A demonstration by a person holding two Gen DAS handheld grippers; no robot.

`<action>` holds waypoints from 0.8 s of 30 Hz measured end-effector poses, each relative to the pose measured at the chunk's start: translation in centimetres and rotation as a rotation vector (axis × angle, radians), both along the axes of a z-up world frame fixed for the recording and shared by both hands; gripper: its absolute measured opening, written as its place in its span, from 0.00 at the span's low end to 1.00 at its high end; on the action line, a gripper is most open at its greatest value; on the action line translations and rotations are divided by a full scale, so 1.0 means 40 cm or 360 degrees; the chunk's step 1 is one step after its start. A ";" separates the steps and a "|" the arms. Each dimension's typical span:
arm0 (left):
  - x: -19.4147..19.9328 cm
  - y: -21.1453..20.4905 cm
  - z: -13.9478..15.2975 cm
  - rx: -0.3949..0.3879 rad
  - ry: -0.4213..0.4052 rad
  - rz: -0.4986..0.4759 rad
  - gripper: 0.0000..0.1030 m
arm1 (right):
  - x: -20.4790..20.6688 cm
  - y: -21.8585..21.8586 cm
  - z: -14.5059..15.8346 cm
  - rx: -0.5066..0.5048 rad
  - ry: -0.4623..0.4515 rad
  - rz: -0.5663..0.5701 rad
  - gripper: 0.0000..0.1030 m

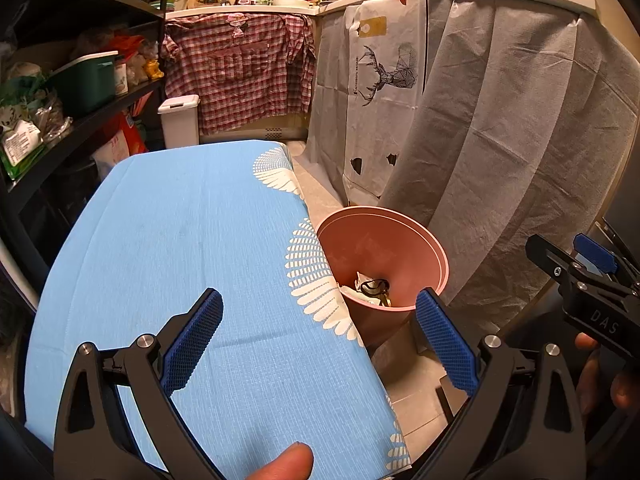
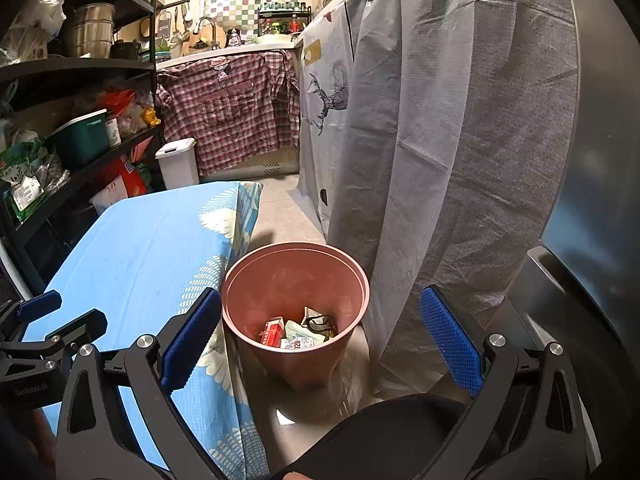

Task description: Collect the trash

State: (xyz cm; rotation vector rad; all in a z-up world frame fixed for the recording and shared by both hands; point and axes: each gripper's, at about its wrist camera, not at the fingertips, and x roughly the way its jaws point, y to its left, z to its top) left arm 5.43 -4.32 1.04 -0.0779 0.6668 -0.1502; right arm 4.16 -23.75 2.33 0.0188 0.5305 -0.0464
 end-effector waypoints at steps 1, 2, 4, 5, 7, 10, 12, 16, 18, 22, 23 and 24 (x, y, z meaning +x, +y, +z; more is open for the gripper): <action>0.000 0.000 0.000 0.0002 -0.0002 0.0000 0.91 | 0.000 0.001 0.000 -0.0002 -0.0001 0.0000 0.95; 0.000 0.000 0.000 0.0002 -0.0003 0.0000 0.91 | 0.000 0.001 0.000 -0.0001 0.0000 0.0000 0.95; 0.000 0.000 -0.001 0.0001 -0.0003 0.0002 0.91 | 0.000 0.001 0.000 0.0001 0.0000 -0.0002 0.95; 0.000 0.001 -0.001 0.0000 -0.0002 0.0002 0.91 | 0.000 0.000 0.001 0.0004 0.0000 -0.0002 0.95; 0.000 0.002 -0.001 -0.0001 -0.0001 0.0003 0.91 | 0.000 0.001 0.000 0.0001 0.0002 -0.0001 0.95; -0.001 0.003 -0.001 -0.0002 -0.0003 0.0005 0.91 | 0.000 0.001 0.000 0.0003 0.0001 -0.0002 0.95; -0.001 0.004 -0.001 -0.0002 -0.0002 0.0004 0.91 | 0.000 0.000 0.000 0.0003 0.0002 -0.0001 0.95; -0.001 0.004 0.000 0.0002 -0.0002 0.0005 0.91 | 0.000 0.000 0.001 0.0002 0.0001 0.0000 0.95; 0.000 0.003 0.000 0.0000 -0.0002 0.0006 0.91 | 0.000 0.000 0.001 0.0001 0.0002 0.0000 0.95; -0.001 0.005 -0.001 0.0004 0.0000 0.0005 0.91 | 0.000 0.000 0.002 0.0002 0.0002 0.0000 0.95; -0.001 0.004 -0.001 0.0005 -0.0001 0.0005 0.91 | 0.000 0.000 0.002 0.0002 0.0002 -0.0001 0.95; -0.001 0.005 -0.001 0.0008 -0.0001 0.0004 0.91 | 0.000 0.000 0.002 0.0001 0.0001 -0.0001 0.95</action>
